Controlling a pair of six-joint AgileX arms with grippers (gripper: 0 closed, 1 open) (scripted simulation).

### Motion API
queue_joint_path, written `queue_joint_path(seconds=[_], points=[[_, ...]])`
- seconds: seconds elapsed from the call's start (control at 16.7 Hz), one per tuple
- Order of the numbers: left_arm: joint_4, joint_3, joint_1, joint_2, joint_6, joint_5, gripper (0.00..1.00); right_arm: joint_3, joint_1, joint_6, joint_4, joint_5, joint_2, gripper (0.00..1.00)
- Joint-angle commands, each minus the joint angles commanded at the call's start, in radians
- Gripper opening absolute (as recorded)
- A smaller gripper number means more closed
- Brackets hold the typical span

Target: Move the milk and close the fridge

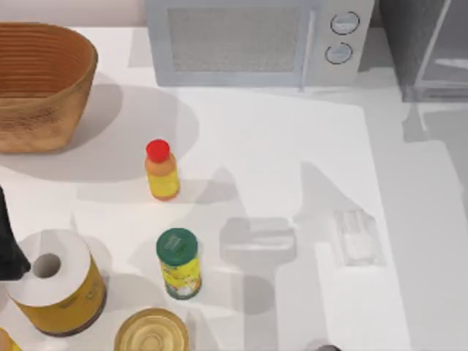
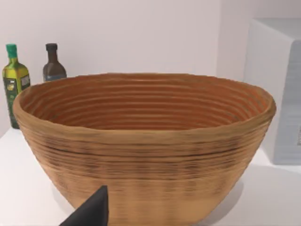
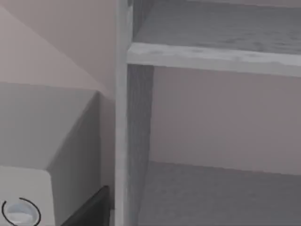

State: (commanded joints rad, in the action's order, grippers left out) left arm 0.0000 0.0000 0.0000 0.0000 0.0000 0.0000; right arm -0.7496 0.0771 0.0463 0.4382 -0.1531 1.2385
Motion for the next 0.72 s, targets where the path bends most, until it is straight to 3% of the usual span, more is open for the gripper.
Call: queue_joint_path(seconds=[0.42, 0.72], points=[[0.0, 0.0, 0.0, 0.0, 0.0, 0.0, 1.0, 0.368, -0.044, -0.009, -0.184, 0.063, -0.832, 1.0], [0.0, 0.0, 0.0, 0.0, 0.0, 0.0, 1.0, 0.65, -0.068, -0.033, -0.358, 0.127, -1.161, 1.0]])
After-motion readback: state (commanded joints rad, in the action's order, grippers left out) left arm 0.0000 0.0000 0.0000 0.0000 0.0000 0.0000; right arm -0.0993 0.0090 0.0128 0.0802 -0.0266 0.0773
